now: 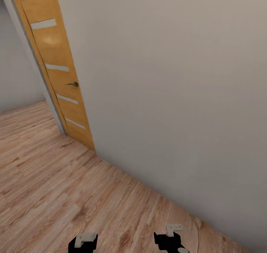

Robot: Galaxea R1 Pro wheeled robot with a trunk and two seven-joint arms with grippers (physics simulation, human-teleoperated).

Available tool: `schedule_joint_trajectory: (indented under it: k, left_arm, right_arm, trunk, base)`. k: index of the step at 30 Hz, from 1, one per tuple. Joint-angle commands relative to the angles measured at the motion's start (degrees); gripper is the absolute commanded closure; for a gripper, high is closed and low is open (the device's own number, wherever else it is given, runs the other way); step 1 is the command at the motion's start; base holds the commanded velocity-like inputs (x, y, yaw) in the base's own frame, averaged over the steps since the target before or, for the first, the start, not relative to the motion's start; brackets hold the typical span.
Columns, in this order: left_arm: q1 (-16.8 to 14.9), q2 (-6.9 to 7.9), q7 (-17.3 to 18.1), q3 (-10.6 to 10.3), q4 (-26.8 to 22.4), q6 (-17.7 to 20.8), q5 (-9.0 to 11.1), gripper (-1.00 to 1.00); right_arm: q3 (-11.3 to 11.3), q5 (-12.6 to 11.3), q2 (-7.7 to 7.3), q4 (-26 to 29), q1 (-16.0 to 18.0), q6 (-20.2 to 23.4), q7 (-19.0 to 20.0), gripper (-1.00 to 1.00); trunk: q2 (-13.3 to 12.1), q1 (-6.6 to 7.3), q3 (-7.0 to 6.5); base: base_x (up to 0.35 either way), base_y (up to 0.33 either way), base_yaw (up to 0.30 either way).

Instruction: Move the two storage containers from the living room to the garage. In the garage, place one container on the floor and stack the other container on top of it (either order is fine).

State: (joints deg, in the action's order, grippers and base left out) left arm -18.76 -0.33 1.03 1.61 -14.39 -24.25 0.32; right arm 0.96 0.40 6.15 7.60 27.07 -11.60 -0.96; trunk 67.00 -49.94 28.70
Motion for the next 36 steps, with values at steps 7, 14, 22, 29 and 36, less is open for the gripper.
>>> schedule_joint_trajectory:
  k: [7,14,22,29,36]
  left_arm:
    - [0.0,-0.02,0.1,0.2,0.1,-0.2,0.0,-1.00]
    - [0.0,-0.02,0.1,0.2,0.1,-0.2,0.0,-1.00]
    - [0.0,-0.02,0.1,0.2,0.1,-0.2,0.0,-1.00]
    - [0.0,-0.02,0.1,0.2,0.1,-0.2,0.0,-1.00]
    - [0.0,-0.02,0.1,0.2,0.1,-0.2,0.0,-1.00]
  right_arm:
    - [0.1,0.0,0.00,0.0,0.0,-0.2,-0.1,-1.00]
    - [0.1,0.0,0.00,0.0,0.0,-0.2,-0.1,-1.00]
    - [0.1,0.0,0.00,-0.1,0.1,-0.2,-0.1,-1.00]
    - [0.1,0.0,0.00,-0.1,0.0,-0.2,-0.1,-1.00]
    - [0.1,0.0,0.00,-0.1,0.0,-0.2,-0.1,-1.00]
  trunk:
    - [0.0,0.00,0.10]
    - [0.0,0.00,0.11]
    - [0.0,0.00,0.23]
    - [0.0,0.00,0.37]
    - [0.0,0.00,0.52]
  base:
    - [0.184,0.000,0.052]
    - [0.209,0.000,0.106]
    - [0.032,0.000,0.250]
    - [0.003,0.000,0.278]
    - [0.000,0.000,0.281]
